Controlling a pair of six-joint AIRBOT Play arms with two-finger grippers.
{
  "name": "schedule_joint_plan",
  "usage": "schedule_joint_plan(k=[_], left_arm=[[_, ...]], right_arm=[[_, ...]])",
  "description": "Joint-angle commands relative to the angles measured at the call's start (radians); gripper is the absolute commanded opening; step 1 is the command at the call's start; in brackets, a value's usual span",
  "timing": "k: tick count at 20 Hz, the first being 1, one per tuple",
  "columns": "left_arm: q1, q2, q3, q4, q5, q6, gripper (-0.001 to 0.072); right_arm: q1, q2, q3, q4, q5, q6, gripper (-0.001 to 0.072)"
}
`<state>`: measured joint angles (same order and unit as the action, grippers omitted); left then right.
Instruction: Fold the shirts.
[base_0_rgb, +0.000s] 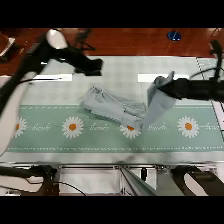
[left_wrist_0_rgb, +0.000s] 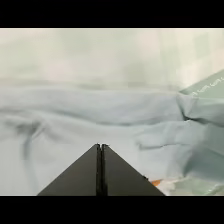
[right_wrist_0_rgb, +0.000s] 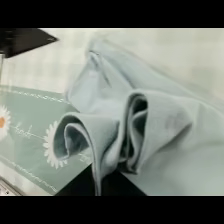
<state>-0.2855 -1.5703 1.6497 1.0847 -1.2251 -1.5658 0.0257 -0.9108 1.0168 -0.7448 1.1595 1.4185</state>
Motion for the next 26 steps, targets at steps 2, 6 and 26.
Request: schedule_joint_plan(k=[2, 6, 26], left_arm=[[0.217, 0.480, -0.386, 0.060, 0.128, 0.062, 0.0020], [0.256, 0.862, -0.775, 0.060, 0.214, 0.061, 0.0020], [0.254, 1.002, -1.141, -0.039, 0.360, 0.008, 0.0020]], right_arm=[[0.283, -0.327, 0.237, 0.008, -0.152, 0.019, 0.0024], [0.416, -0.615, 0.447, 0.011, -0.200, 0.045, 0.0024], [-0.056, -0.213, 0.318, -0.628, 0.131, 0.209, 0.0412]])
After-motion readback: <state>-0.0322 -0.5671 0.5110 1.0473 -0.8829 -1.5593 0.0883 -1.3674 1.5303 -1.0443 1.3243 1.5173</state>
